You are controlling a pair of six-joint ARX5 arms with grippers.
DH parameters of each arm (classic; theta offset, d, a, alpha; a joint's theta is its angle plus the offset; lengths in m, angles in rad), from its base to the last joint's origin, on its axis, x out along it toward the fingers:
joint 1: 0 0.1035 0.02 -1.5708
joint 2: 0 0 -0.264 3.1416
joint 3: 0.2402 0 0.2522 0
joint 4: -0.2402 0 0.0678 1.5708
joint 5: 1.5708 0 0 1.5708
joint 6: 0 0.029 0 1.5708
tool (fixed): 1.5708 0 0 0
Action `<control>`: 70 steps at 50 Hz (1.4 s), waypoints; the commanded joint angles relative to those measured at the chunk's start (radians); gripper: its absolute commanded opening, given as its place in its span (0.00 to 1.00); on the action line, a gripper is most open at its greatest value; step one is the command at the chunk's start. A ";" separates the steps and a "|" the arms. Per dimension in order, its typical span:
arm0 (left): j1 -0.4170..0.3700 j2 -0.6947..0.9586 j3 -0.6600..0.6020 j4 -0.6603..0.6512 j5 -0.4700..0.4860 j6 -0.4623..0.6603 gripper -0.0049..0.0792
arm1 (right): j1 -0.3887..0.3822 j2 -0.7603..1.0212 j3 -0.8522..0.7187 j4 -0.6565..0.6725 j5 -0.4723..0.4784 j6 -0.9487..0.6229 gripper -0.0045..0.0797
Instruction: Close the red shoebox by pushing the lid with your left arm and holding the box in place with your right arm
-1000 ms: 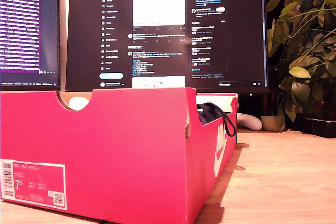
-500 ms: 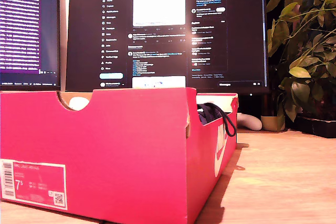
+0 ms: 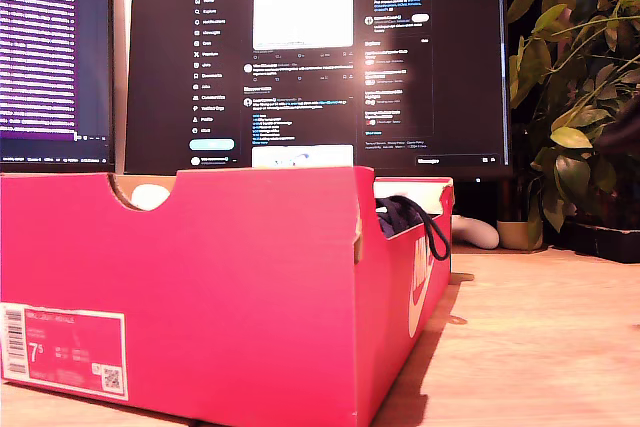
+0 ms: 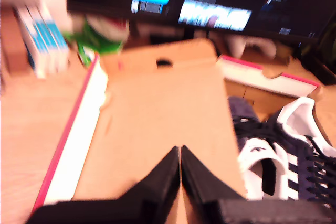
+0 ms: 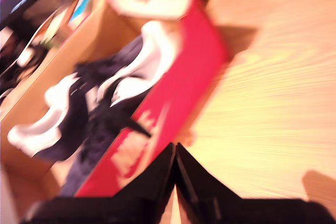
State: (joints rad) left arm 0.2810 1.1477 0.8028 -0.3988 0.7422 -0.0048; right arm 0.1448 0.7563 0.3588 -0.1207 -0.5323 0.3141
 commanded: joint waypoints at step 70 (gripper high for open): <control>0.166 0.940 0.650 -0.568 0.056 0.345 0.04 | 0.295 0.570 0.033 0.483 0.088 0.184 0.04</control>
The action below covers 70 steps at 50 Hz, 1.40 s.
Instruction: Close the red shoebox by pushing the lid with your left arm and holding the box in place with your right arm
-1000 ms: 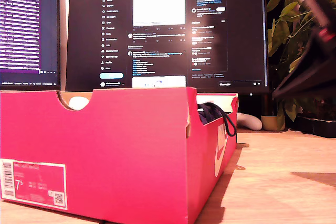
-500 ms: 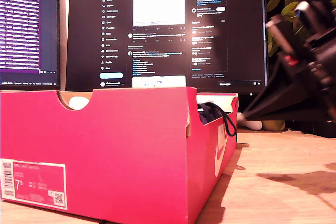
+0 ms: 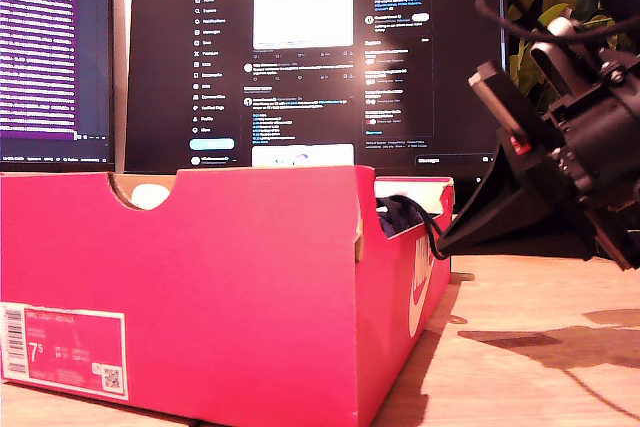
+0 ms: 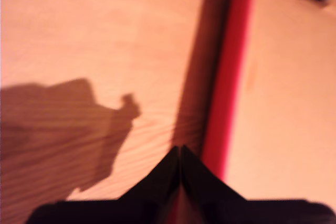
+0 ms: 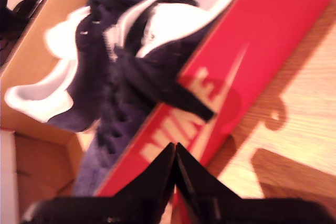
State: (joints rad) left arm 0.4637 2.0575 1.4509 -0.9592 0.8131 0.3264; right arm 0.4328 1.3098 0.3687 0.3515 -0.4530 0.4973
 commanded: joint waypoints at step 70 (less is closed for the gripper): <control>-0.117 0.065 0.214 -0.392 0.018 0.084 0.04 | 0.058 0.137 0.060 0.115 0.017 -0.026 0.04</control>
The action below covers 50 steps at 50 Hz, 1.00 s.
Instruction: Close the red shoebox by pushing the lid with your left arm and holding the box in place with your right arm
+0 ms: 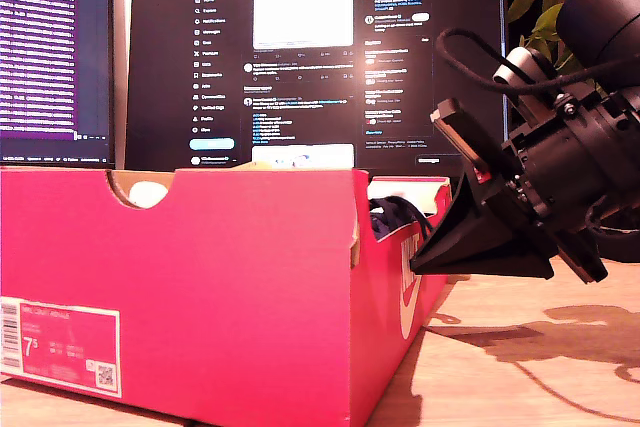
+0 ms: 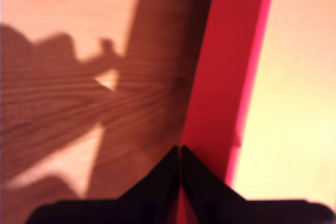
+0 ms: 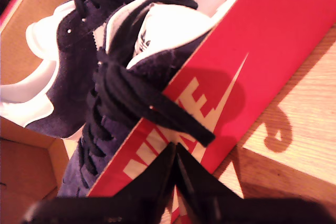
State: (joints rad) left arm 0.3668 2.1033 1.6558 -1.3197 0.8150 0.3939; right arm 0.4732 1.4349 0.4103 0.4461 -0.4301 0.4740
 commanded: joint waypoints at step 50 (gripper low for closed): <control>-0.143 -0.129 0.094 -0.041 0.056 -0.032 0.04 | 0.017 0.011 0.046 -0.082 -0.061 -0.071 0.04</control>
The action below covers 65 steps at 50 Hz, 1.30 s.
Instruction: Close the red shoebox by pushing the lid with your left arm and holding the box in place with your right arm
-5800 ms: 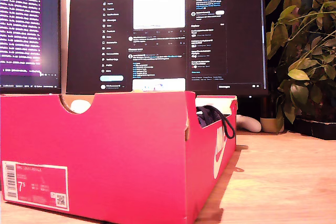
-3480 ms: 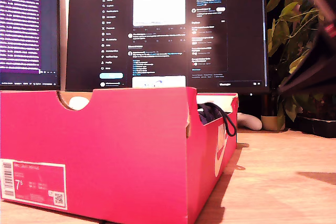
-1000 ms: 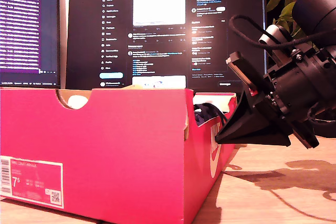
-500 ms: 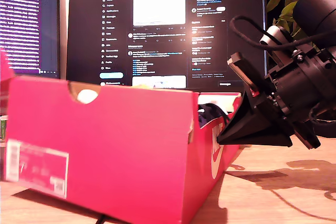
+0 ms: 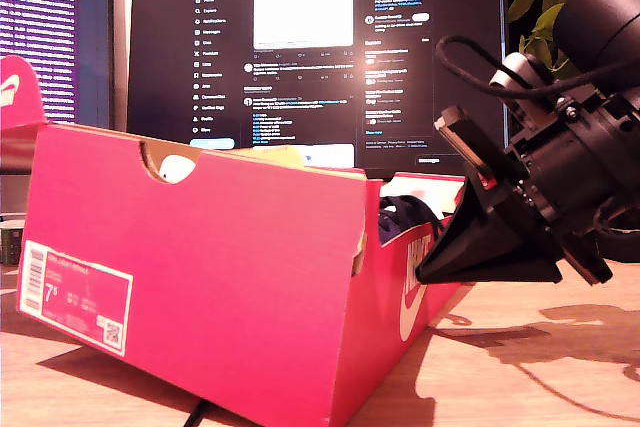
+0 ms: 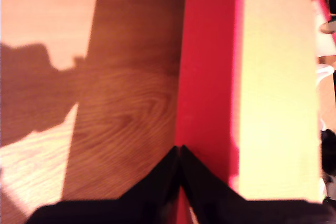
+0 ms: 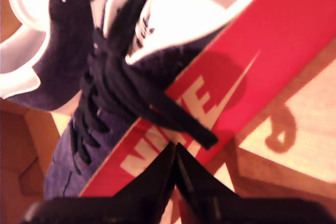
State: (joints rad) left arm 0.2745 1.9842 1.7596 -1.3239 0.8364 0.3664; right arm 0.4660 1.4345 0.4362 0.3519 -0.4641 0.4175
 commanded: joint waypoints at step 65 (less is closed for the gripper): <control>-0.166 -0.207 -0.003 -0.037 0.066 -0.090 0.04 | 0.025 0.012 0.088 -0.088 -0.063 -0.053 0.04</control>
State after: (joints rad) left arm 0.2005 1.7603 1.7969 -1.3197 0.8909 0.2943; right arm 0.4660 1.4403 0.4767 0.2276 -0.4904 0.3687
